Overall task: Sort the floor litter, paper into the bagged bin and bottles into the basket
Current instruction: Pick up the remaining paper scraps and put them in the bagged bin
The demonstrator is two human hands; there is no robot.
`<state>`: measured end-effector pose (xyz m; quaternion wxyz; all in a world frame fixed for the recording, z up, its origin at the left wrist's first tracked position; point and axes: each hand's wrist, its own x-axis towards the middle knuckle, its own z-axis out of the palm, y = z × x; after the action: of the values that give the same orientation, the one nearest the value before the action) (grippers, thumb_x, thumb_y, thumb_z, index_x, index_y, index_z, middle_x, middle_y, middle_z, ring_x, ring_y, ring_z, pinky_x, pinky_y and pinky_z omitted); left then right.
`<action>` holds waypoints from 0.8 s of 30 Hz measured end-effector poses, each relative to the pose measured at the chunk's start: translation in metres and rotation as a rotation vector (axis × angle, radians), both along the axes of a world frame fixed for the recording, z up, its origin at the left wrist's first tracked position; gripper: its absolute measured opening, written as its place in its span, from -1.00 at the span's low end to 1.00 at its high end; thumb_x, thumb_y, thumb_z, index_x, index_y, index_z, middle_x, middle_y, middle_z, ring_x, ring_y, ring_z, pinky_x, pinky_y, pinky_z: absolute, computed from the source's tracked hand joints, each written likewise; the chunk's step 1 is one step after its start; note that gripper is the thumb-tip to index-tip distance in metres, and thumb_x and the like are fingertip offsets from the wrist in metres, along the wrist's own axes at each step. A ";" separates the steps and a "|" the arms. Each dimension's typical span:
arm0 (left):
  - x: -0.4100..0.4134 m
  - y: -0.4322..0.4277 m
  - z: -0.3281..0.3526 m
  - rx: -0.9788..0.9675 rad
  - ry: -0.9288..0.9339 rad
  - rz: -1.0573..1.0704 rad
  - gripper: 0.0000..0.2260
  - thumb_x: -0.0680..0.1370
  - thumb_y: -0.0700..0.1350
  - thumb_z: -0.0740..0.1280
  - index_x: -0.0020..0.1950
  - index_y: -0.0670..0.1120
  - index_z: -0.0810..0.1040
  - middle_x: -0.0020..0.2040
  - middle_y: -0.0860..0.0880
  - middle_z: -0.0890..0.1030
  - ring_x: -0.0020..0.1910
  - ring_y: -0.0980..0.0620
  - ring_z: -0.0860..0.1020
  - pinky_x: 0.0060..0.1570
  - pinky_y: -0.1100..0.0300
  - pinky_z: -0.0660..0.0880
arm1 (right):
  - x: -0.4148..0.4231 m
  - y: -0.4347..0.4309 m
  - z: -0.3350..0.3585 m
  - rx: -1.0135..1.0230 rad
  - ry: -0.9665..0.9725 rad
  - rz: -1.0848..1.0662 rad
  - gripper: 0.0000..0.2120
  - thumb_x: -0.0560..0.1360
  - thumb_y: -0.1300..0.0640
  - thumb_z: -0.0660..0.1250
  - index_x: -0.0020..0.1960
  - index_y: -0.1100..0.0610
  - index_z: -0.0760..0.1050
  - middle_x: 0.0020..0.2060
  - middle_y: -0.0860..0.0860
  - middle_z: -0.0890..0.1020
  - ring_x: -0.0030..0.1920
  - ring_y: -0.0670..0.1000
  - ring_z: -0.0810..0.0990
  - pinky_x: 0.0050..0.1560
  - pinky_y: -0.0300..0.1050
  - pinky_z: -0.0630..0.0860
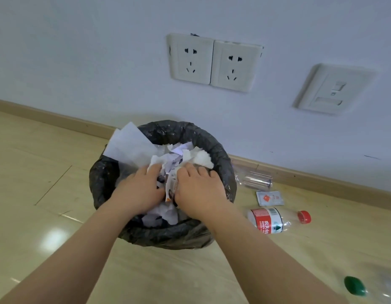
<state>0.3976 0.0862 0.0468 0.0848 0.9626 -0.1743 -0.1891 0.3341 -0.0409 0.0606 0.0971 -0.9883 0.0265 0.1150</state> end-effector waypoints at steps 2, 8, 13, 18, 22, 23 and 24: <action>0.002 0.001 0.005 -0.002 -0.003 0.004 -0.52 0.54 0.09 0.17 0.45 0.08 0.16 0.39 -0.08 0.37 0.27 -0.14 0.42 0.22 -0.08 0.41 | 0.001 0.000 0.001 0.007 -0.012 0.002 -0.55 0.59 0.02 0.08 0.43 0.17 0.17 0.47 0.12 0.17 0.46 0.17 0.12 0.38 0.11 0.12; 0.004 -0.003 0.035 -0.112 -0.033 0.029 -0.60 0.52 -0.05 0.23 0.35 0.10 0.25 0.28 -0.10 0.42 0.20 -0.12 0.42 0.18 -0.06 0.43 | -0.001 -0.015 0.012 0.232 -0.107 -0.026 -0.61 0.55 -0.07 0.16 0.34 0.04 0.33 0.40 0.01 0.27 0.43 0.07 0.17 0.37 0.07 0.16; -0.003 -0.015 0.066 -0.250 -0.075 -0.043 -0.69 0.49 -0.15 0.21 0.17 0.14 0.29 0.19 -0.05 0.42 0.08 -0.08 0.43 0.06 0.00 0.42 | -0.010 -0.033 0.029 0.488 -0.126 -0.052 -0.62 0.54 -0.07 0.20 0.34 -0.07 0.36 0.32 -0.01 0.35 0.36 0.09 0.31 0.33 0.06 0.30; -0.018 -0.045 0.086 -0.372 -0.231 -0.110 -0.70 0.50 -0.21 0.22 0.22 -0.01 0.39 0.19 0.07 0.38 0.17 0.00 0.37 0.09 0.12 0.33 | -0.027 -0.059 0.045 0.756 -0.241 -0.166 -0.68 0.53 0.07 0.26 0.28 -0.06 0.45 0.07 -0.20 0.50 0.08 -0.21 0.42 0.07 -0.29 0.35; -0.033 -0.077 0.086 -0.474 -0.228 -0.123 -0.71 0.53 -0.17 0.20 0.24 0.01 0.39 0.11 0.10 0.42 -0.14 0.08 0.39 -0.08 0.19 0.28 | -0.046 -0.088 0.044 0.883 -0.331 -0.371 -0.78 0.52 0.12 0.27 0.14 -0.04 0.52 0.01 -0.18 0.56 0.03 -0.11 0.52 0.09 -0.24 0.45; -0.038 -0.086 0.085 -0.486 -0.225 -0.154 -0.72 0.54 -0.17 0.20 0.25 0.02 0.40 0.11 0.07 0.46 -0.09 0.09 0.41 -0.06 0.18 0.29 | -0.051 -0.097 0.041 0.876 -0.334 -0.414 -0.78 0.52 0.12 0.26 0.14 -0.04 0.52 0.06 -0.14 0.56 0.04 -0.10 0.53 0.09 -0.21 0.45; -0.044 -0.098 0.083 -0.492 -0.219 -0.194 -0.72 0.55 -0.16 0.20 0.26 0.03 0.40 0.12 0.06 0.50 -0.04 0.09 0.42 -0.04 0.18 0.31 | -0.058 -0.108 0.038 0.867 -0.332 -0.451 -0.78 0.53 0.12 0.25 0.15 -0.04 0.51 0.09 -0.14 0.54 0.04 -0.09 0.53 0.07 -0.19 0.46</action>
<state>0.3540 -0.0118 0.1297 0.2782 0.9065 -0.3145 -0.0433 0.2766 -0.1489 0.0982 0.5230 -0.8319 0.1731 -0.0669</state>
